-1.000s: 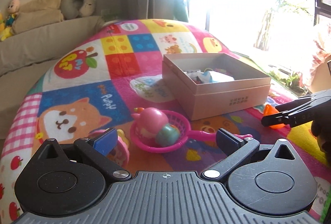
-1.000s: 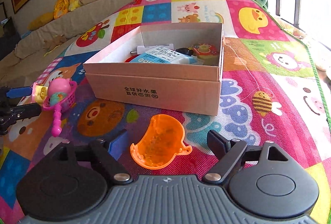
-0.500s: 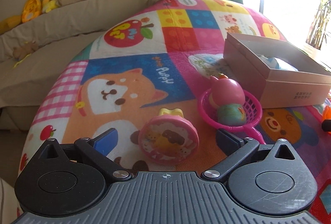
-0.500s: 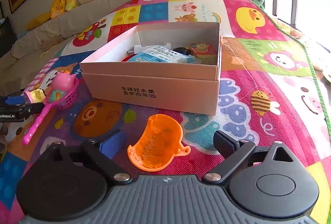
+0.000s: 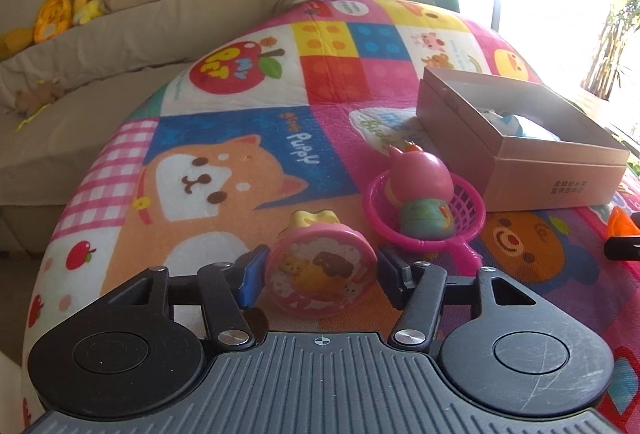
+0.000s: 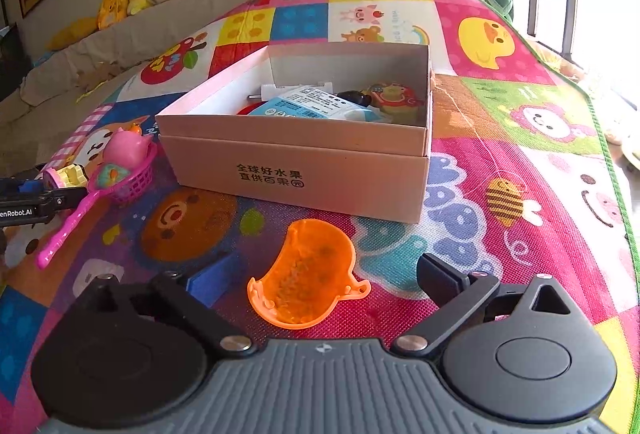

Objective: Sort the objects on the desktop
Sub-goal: 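Grasp the orange shell toy with the right tool while the left grasps the pink-lidded yellow cup, then lower the pink-lidded cup into the box while the right tool drops the orange shell in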

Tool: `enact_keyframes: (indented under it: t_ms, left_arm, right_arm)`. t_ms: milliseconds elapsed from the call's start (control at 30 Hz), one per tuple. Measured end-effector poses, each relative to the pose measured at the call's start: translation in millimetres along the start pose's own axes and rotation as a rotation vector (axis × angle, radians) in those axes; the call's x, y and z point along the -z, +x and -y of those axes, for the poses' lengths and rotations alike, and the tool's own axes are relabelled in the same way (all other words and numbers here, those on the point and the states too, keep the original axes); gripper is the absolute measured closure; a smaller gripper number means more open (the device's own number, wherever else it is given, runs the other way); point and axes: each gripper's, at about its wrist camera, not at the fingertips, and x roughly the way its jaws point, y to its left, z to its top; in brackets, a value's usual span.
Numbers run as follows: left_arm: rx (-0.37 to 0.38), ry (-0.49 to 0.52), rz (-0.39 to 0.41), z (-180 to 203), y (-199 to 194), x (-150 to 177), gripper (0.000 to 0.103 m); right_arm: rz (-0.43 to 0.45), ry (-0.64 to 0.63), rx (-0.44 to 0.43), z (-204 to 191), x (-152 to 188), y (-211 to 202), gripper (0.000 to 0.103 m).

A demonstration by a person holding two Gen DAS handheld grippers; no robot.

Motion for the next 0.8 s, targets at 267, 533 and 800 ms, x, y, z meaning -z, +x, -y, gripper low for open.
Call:
enact_keyframes:
  t_ms: [267,533,800]
  left_arm:
    - [-0.054,0.009,-0.003,6.8,0.0,5.6,0.029]
    - [-0.098,0.034,0.008,11.2,-4.7,5.5,0.041]
    - [-0.076,0.116,0.069,27.5,-52.4,14.3,0.041]
  right_arm:
    - [0.0,-0.015,0.006,-2.1,0.2,0.2,0.003]
    - [0.007,-0.026,0.029,-4.3,1.1,-0.2,0.025]
    - [-0.014,-0.078,0.025,-15.1,5.0,-12.3,0.05]
